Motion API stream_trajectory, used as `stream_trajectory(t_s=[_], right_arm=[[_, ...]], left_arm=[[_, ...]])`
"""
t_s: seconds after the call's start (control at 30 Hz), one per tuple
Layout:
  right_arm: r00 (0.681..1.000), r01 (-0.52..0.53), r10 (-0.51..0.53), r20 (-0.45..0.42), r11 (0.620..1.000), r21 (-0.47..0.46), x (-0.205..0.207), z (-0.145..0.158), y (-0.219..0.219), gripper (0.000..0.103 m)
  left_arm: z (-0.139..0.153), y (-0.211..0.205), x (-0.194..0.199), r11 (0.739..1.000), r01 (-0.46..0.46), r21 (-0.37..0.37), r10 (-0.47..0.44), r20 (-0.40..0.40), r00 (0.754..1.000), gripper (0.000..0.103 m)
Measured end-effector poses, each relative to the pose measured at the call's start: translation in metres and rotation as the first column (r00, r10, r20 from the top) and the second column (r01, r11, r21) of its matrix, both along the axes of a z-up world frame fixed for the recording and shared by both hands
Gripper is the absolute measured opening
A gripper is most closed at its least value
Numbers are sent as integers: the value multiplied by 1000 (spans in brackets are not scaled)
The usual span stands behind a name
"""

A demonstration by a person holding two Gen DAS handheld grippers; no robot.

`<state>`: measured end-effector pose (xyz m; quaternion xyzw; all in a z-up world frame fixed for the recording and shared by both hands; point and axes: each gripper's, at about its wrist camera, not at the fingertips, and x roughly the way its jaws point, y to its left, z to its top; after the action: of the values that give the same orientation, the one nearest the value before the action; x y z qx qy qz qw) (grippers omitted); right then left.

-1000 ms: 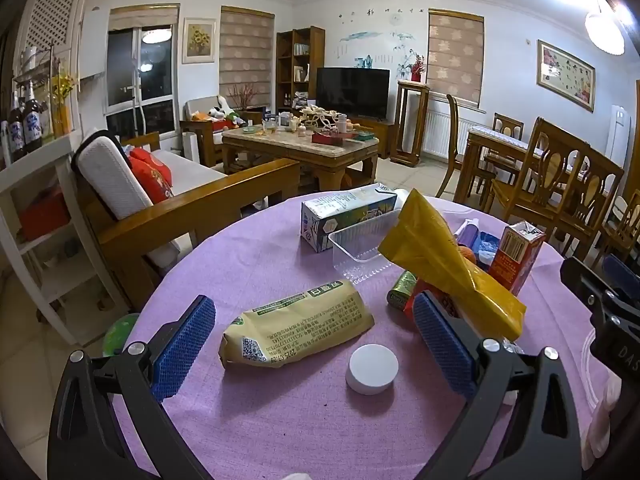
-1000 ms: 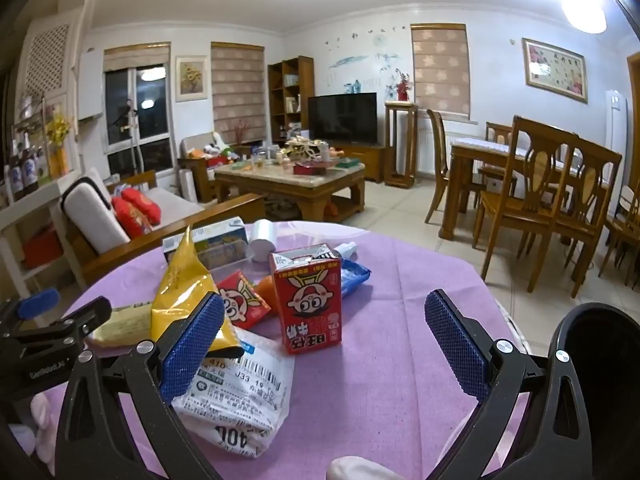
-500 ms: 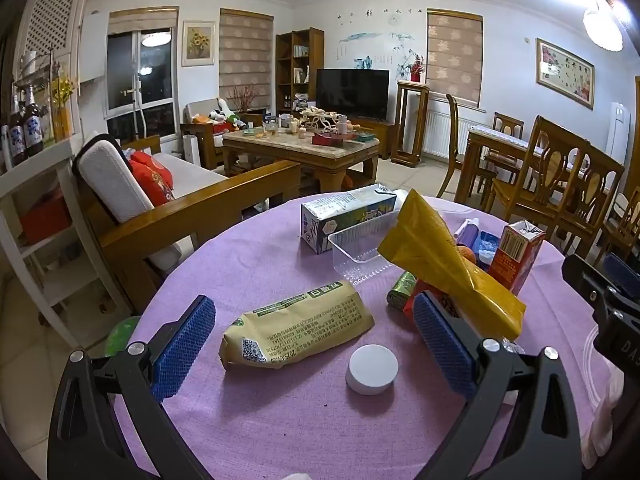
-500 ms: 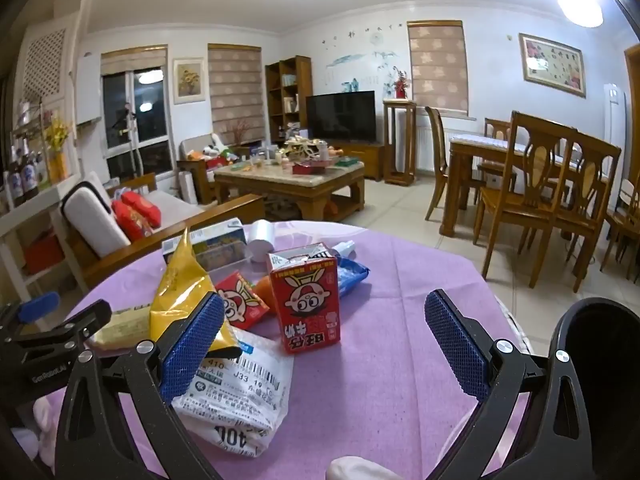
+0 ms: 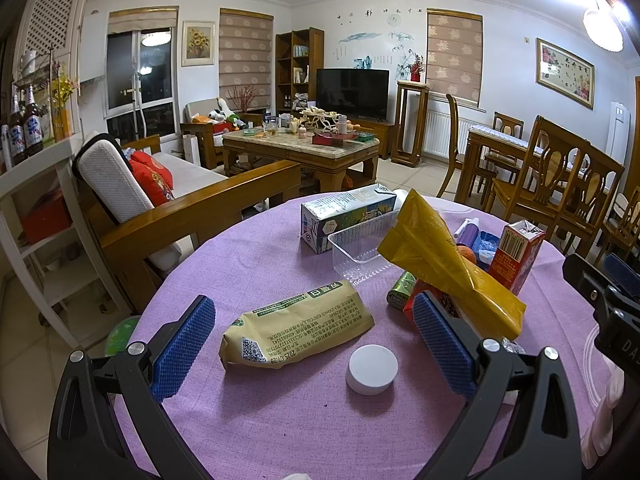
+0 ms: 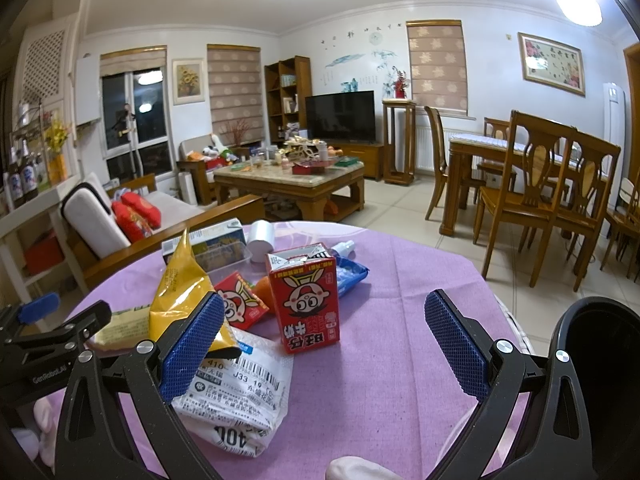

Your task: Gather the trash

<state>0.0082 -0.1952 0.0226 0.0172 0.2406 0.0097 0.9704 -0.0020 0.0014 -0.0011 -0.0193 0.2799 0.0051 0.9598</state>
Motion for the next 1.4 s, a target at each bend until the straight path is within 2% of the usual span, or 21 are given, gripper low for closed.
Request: stream_trajectory(t_s=[0.13, 0.17, 0.2, 0.23, 0.3, 0.4, 0.43, 0.5, 0.53, 0.63, 0.7, 0.77, 0.83, 0.9, 0.97, 1.03, 1.17, 1.3, 1.4], right_arm=[[1000, 2, -2, 1, 1000, 5, 1, 0, -1, 99], [1000, 4, -4, 1, 1000, 11, 0, 0, -1, 99], [1000, 2, -2, 0, 1000, 21, 0, 0, -2, 99], [1000, -1, 1, 0, 999, 38, 0, 0, -4, 99], [999, -31, 32, -10, 996, 88, -1, -1, -9, 99], [996, -79, 84, -34, 987, 140, -2, 0, -15, 99], [994, -102, 108, -32, 984, 144, -4, 1, -14, 99], [987, -154, 159, -27, 979, 131, -7, 3, -10, 99], [984, -174, 178, -29, 978, 119, -8, 5, -5, 99], [968, -249, 252, -21, 965, 86, -9, 15, 14, 99], [956, -292, 294, -18, 954, 59, -9, 21, 27, 99], [941, -338, 339, -23, 941, 26, -7, 26, 44, 99], [926, -376, 376, -42, 927, 0, -2, 29, 58, 98], [913, -406, 404, -64, 913, -28, 5, 30, 73, 97], [907, -418, 411, -88, 906, -70, 13, 26, 89, 93], [902, -426, 415, -119, 900, -92, 24, 18, 103, 81], [894, -423, 406, -189, 904, -60, 44, -3, 104, 66], [888, -425, 408, -214, 904, -42, 56, -13, 100, 53], [888, -423, 407, -213, 905, -36, 59, -18, 99, 49]], left_arm=[[-4, 0, -3, 1000, -1, -13, 1, -1, 1000, 98], [3, 5, -3, 1000, -1, -22, 1, -1, 1000, 98], [8, 12, -5, 999, 3, -36, -3, -4, 1000, 98], [-6, 8, -4, 998, 13, -54, -13, -10, 1000, 98], [0, 19, 1, 995, 53, -88, -56, -28, 998, 98], [12, 27, 10, 992, 101, -74, -102, -14, 995, 98], [14, 29, 15, 991, 131, -40, -132, -15, 991, 98], [22, 35, 29, 980, 181, -77, -184, -36, 982, 98], [26, 35, 38, 976, 212, -54, -214, -46, 976, 98], [24, 35, 85, 957, 289, -17, -287, -171, 942, 98], [14, 42, 110, 952, 304, -40, -304, -246, 920, 98], [9, 48, 139, 939, 339, -54, -339, -290, 895, 98], [9, 51, 155, 927, 371, -59, -372, -285, 884, 98], [10, 44, 168, 912, 410, -5, -397, -259, 881, 98], [5, 37, 179, 897, 439, 58, -408, -275, 870, 98], [0, 30, 185, 884, 457, 100, -415, -285, 864, 98], [-5, 22, 190, 864, 485, 135, -435, -286, 854, 98], [-8, 9, 193, 858, 497, 126, -445, -299, 844, 97], [-11, 10, 202, 863, 498, 92, -448, -320, 835, 91]])
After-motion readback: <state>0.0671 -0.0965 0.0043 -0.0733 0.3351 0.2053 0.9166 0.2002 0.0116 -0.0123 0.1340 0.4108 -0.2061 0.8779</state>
